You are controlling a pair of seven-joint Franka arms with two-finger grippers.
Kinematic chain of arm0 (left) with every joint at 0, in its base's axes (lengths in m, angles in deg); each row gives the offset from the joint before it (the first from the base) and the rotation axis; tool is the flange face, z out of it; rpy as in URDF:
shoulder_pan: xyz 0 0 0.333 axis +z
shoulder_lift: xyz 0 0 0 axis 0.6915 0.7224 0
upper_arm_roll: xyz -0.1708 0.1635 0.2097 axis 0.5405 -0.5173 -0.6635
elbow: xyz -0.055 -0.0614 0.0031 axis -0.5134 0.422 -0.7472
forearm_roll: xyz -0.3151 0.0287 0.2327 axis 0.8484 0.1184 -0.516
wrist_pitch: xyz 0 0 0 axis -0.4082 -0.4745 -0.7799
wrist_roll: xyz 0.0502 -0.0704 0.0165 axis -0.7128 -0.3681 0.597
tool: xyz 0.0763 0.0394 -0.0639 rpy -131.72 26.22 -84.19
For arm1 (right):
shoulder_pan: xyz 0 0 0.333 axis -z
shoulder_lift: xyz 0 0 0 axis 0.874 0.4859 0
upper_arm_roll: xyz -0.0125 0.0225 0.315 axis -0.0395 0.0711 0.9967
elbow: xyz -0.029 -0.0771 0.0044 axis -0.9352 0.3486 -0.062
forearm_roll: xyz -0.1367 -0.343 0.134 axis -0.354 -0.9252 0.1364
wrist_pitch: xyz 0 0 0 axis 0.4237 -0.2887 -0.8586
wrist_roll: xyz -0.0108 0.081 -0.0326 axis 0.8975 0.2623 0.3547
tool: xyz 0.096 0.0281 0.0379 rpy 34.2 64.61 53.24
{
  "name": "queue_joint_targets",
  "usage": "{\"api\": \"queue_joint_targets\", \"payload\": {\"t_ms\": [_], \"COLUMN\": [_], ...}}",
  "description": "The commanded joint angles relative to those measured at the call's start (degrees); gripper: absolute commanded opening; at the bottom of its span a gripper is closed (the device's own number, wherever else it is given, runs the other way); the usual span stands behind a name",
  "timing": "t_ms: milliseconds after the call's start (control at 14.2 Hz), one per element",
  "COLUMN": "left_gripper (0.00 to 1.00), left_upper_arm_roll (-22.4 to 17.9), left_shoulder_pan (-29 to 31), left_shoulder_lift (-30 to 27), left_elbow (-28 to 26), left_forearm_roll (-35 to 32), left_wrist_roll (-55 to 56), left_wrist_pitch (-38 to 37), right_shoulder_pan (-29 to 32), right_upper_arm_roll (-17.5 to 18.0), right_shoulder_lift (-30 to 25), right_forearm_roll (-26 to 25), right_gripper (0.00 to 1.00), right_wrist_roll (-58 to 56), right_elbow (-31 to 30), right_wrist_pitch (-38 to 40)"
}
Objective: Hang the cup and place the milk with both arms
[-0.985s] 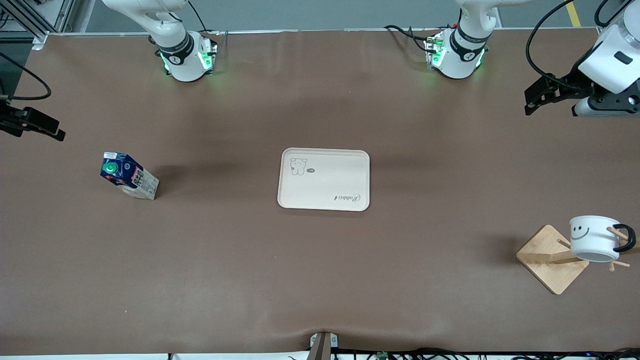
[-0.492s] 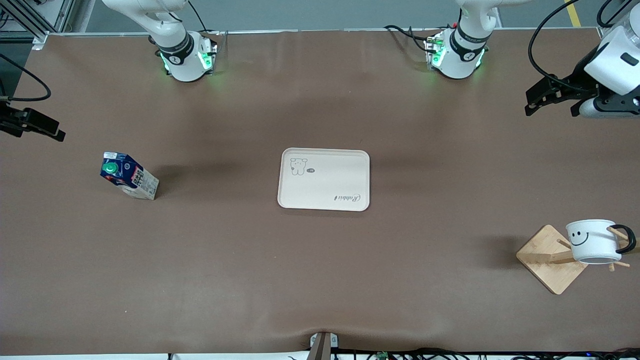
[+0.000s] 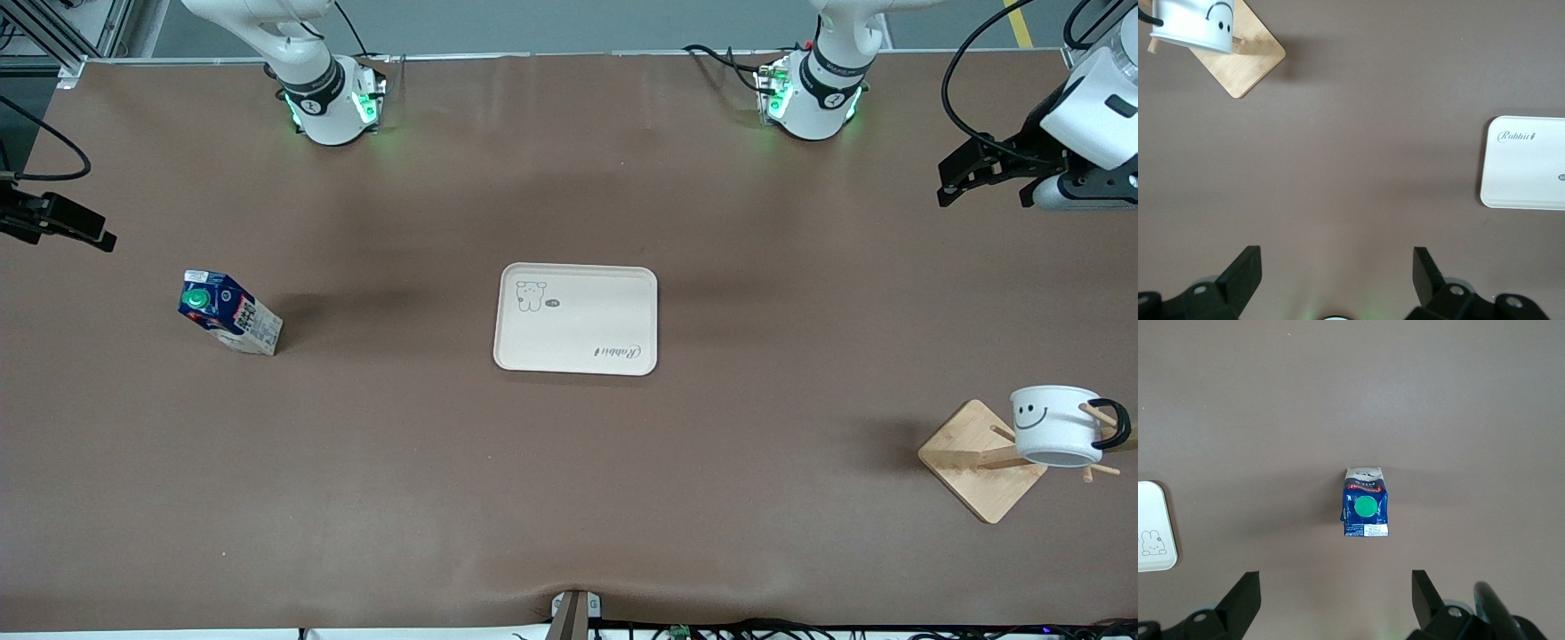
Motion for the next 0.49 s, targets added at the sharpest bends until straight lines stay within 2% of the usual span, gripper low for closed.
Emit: {"api": "queue_joint_targets", "payload": {"t_ms": [0,422], "left_gripper": [1.0,1.0], "left_upper_arm_roll": [0.5,0.5], "left_shoulder_pan": [0.2,0.2], "left_shoulder_lift": [-0.6,1.3], "left_elbow": [-0.1,2.4], "left_forearm_roll": [-1.1,-1.1], "left_wrist_roll": [0.9,0.5], "left_wrist_pitch": [0.4,0.3], "right_shoulder_pan": [1.2,1.2], "right_upper_arm_roll": [0.5,0.5], "right_shoulder_lift": [0.5,0.5], "right_forearm_roll": [0.1,0.1], "right_gripper": [1.0,1.0], "right_wrist_roll": [0.7,0.7], "right_elbow": [0.8,0.8], "right_wrist_pitch": [0.6,0.6]}}
